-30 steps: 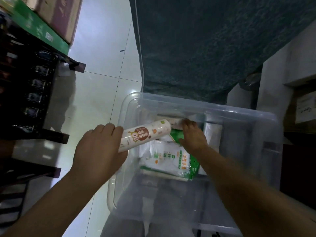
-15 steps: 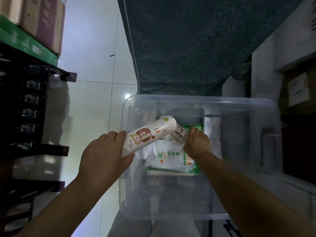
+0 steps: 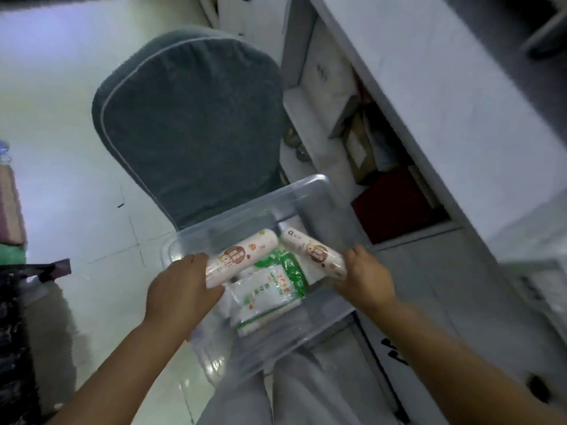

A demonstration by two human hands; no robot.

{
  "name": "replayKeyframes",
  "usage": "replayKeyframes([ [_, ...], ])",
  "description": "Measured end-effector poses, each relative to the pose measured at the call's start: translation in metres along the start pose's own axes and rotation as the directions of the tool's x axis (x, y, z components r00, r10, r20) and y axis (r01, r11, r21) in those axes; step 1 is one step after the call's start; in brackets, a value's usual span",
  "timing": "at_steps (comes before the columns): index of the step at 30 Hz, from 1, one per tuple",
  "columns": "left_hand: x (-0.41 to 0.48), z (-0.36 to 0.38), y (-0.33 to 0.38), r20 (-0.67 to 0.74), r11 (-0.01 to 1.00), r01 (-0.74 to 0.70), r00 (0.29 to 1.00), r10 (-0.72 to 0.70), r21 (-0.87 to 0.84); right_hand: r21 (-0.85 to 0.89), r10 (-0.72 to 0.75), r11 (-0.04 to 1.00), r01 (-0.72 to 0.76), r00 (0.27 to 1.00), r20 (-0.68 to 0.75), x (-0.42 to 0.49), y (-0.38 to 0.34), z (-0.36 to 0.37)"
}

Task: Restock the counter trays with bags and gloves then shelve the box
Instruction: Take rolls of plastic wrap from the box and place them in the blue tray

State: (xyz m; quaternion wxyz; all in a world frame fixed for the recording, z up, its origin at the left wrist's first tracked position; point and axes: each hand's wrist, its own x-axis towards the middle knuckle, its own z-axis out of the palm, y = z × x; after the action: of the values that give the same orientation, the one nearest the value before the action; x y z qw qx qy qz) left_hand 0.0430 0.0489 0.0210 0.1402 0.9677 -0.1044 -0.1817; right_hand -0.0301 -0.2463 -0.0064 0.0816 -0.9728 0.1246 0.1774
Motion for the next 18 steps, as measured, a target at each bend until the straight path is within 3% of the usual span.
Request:
replayKeyframes([
  [4, 0.002, -0.033, 0.062, -0.016, 0.987, -0.102, 0.995, 0.101, -0.122, 0.094, 0.147, 0.987, -0.134, 0.977, -0.153, -0.061, 0.028, -0.043],
  [9, -0.011, -0.056, 0.151, -0.071, 0.945, -0.258, 0.966, 0.248, -0.202, 0.225, 0.358, 0.927, -0.3, 0.888, -0.288, -0.148, 0.073, -0.085],
  [18, -0.09, -0.034, 0.316, -0.082, 0.78, -0.59, 0.805, 0.587, -0.207, 0.341, 0.566, 0.824, -0.452, 0.681, -0.465, -0.309, 0.178, -0.106],
])
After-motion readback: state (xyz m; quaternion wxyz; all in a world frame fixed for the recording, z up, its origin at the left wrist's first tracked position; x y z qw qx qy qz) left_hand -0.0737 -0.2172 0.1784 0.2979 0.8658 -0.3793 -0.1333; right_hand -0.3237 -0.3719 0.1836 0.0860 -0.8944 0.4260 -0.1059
